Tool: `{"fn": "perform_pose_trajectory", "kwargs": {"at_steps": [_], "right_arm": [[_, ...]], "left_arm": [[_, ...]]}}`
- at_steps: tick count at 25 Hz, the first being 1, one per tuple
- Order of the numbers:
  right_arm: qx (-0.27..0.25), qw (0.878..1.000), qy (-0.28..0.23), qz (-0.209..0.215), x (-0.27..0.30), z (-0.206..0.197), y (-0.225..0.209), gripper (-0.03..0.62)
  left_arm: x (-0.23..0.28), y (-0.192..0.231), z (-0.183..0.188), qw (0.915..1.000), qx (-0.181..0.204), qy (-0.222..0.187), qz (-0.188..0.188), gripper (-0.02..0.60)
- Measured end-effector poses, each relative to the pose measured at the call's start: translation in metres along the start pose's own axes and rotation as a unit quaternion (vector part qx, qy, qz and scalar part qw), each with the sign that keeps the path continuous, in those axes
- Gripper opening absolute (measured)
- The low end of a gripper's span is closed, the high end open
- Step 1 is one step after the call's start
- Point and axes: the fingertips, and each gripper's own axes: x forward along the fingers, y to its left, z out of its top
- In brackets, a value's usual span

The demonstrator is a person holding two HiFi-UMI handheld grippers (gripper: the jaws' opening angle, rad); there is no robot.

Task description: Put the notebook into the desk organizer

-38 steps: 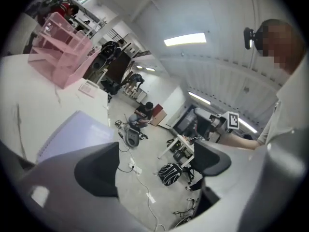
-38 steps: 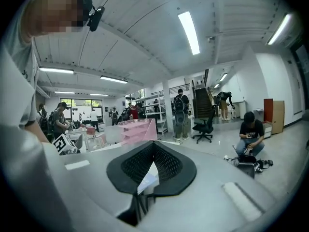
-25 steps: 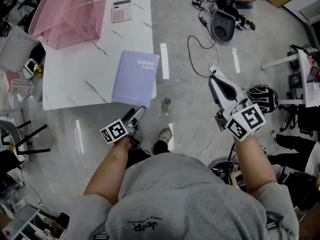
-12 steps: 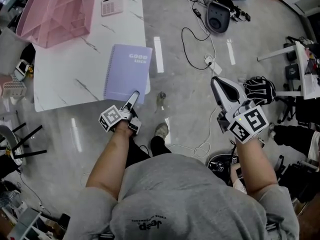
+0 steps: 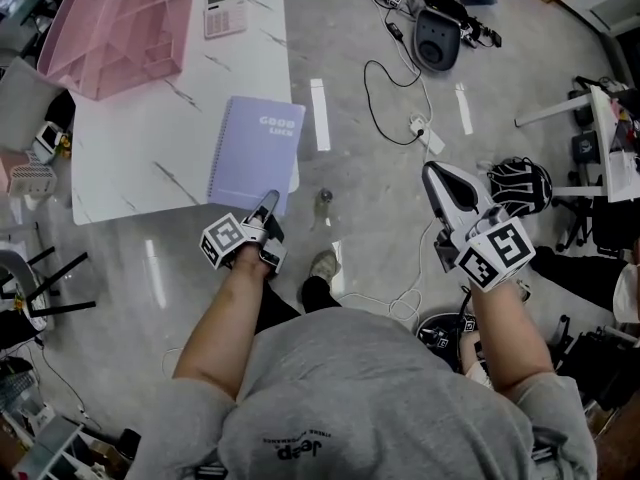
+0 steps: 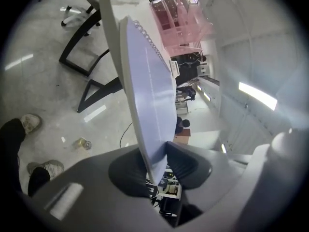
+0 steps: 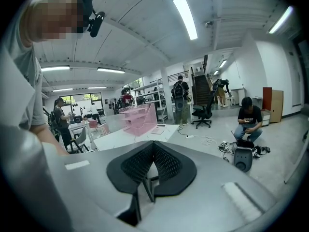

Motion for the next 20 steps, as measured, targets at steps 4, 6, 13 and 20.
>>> {"fn": "perform_pose_trajectory", "kwargs": {"at_steps": [4, 6, 13, 20], "right_arm": [[0.001, 1.0, -0.006, 0.004, -0.002, 0.008, -0.001, 0.002], [0.001, 1.0, -0.01, 0.004, -0.004, 0.012, -0.003, 0.002], [-0.002, 1.0, -0.025, 0.01, -0.012, 0.029, -0.005, 0.002], [-0.013, 0.998, -0.054, 0.017, -0.005, 0.071, 0.001, 0.002]], "left_arm": [[-0.021, -0.028, -0.005, 0.9987, -0.001, -0.015, -0.049, 0.091], [-0.029, -0.047, -0.007, 0.9966, 0.013, -0.021, -0.078, 0.089], [-0.044, -0.112, 0.011, 0.9864, 0.075, -0.049, -0.137, 0.089], [-0.067, -0.209, 0.046, 0.9683, 0.128, -0.079, -0.199, 0.089]]}}
